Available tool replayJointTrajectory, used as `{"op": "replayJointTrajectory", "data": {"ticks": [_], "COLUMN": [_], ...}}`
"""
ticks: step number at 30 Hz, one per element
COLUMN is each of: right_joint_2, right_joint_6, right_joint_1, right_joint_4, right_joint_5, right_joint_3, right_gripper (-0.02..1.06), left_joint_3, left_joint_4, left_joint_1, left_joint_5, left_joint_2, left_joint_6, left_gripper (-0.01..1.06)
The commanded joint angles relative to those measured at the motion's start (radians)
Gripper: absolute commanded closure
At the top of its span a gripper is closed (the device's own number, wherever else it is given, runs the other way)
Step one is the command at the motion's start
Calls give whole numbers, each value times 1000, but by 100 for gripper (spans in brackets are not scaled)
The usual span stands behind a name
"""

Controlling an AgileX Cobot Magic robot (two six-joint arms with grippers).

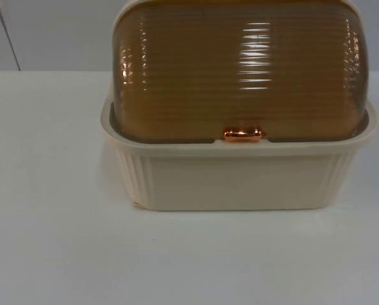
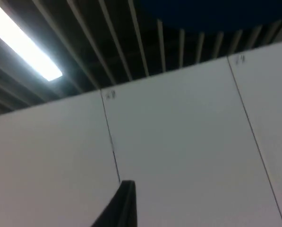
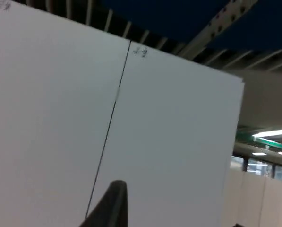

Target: Open the box lid with the left hand, place the block into the box with the right hand, then close the box lid with the left hand.

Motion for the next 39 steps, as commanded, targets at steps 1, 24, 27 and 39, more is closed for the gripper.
{"op": "replayJointTrajectory", "data": {"ticks": [1,24,27,39], "right_joint_2": [-25,-117,-117,-117], "right_joint_6": [-17,-64,-62,-43], "right_joint_1": [-10,95,95,95], "right_joint_4": [30,196,205,213], "right_joint_5": [68,290,344,342], "right_joint_3": [0,-4,-17,-20], "right_gripper": [-1,-1,-1,-1], "left_joint_3": [3,-107,-141,-159], "left_joint_4": [17,105,101,81], "left_joint_1": [2,2,2,44], "left_joint_5": [30,197,208,338], "left_joint_2": [-49,-178,-187,-206], "left_joint_6": [0,-44,-23,47], "left_gripper": [3,3,3,3]}}
